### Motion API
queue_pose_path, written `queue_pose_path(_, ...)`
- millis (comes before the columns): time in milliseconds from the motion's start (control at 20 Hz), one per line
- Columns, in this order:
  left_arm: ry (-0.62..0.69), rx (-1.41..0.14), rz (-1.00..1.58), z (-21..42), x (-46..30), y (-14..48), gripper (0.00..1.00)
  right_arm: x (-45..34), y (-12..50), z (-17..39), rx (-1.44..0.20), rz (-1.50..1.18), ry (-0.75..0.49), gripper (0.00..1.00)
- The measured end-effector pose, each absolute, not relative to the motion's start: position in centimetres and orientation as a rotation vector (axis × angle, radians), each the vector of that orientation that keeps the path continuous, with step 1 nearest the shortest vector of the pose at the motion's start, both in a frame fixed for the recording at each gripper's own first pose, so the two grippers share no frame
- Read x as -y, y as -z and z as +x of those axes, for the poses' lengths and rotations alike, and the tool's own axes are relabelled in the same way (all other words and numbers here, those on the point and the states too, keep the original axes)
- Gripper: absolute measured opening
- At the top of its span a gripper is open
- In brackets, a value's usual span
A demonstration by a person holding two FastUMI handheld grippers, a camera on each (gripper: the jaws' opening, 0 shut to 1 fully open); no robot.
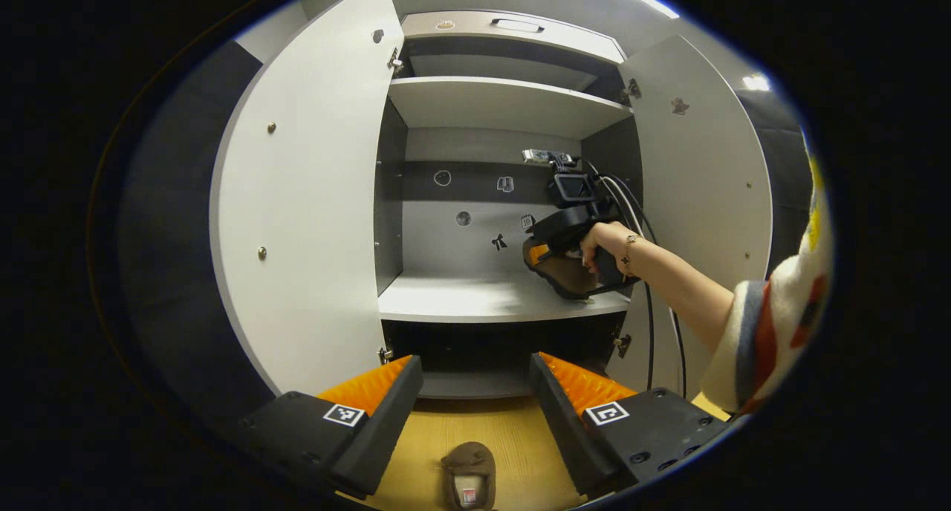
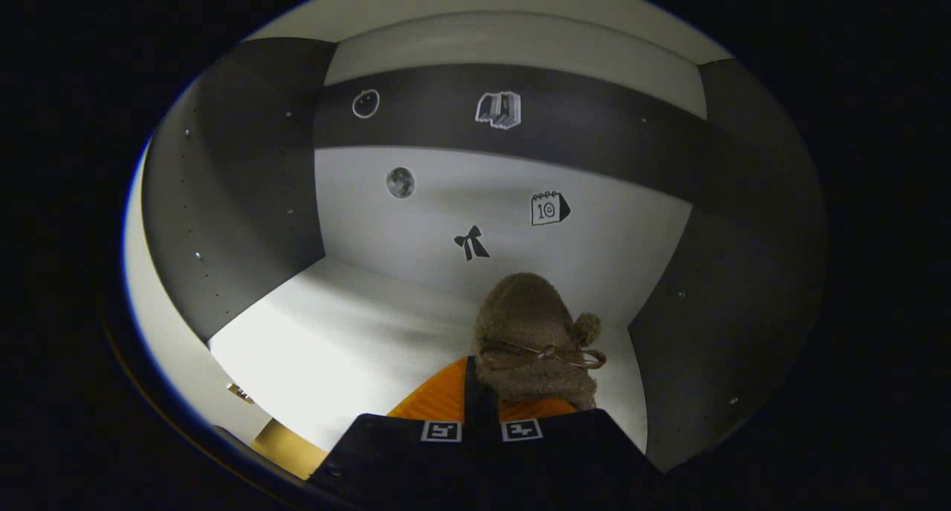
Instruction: Grab one shoe with the right hand and put it into the shoe cabinet, grab the other shoe with the left hand and put it into the shoe cabinet; then close the right door with the right hand and the left door with the left hand.
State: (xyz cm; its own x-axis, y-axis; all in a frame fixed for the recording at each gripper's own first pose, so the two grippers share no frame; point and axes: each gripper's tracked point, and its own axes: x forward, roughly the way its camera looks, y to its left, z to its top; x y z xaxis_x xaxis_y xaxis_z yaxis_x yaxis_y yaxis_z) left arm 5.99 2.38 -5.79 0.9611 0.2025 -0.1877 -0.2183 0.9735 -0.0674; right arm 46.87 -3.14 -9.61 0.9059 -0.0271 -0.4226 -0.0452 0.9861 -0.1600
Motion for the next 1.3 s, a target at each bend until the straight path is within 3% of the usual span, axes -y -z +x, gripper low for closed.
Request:
queue_pose_path(250, -0.239, -0.189, -0.099, 6.8, -4.1, 6.1, 0.92, 4.0, 11.2, 48.2, -0.493, -0.141, 0.025, 0.05)
queue_pose_path(350, -0.249, -0.178, -0.107, 6.8, -4.5, 5.8, 0.92, 4.2, 11.1, 48.1, -0.496, -0.136, 0.026, 0.12)
queue_pose_path(550, -0.253, -0.183, -0.107, 6.7, -4.7, 5.9, 0.93, 3.6, 10.6, 46.7, -0.499, -0.141, -0.002, 0.48)
queue_pose_path(650, -0.255, -0.182, -0.107, 6.3, -4.9, 5.9, 0.92, 3.2, 9.8, 45.5, -0.479, -0.134, -0.014, 0.53)
queue_pose_path(700, -0.250, -0.180, -0.114, 6.1, -4.8, 5.8, 0.92, 2.9, 9.3, 44.7, -0.472, -0.128, -0.022, 0.72)
queue_pose_path(800, -0.235, -0.168, -0.130, 5.7, -4.6, 5.7, 0.92, 3.1, 8.1, 43.4, -0.442, -0.142, -0.015, 0.88)
queue_pose_path(900, -0.222, -0.153, -0.135, 5.3, -4.6, 5.4, 0.92, 3.1, 5.2, 41.9, -0.354, -0.161, -0.011, 0.96)
queue_pose_path(1100, -0.167, -0.164, -0.135, 4.0, -4.0, 6.4, 0.92, 0.9, -0.1, 36.2, -0.195, -0.148, -0.079, 0.99)
queue_pose_path(1300, -0.104, -0.208, -0.165, 2.2, -3.0, 9.2, 0.93, -0.9, -1.3, 29.0, -0.084, -0.142, -0.132, 0.98)
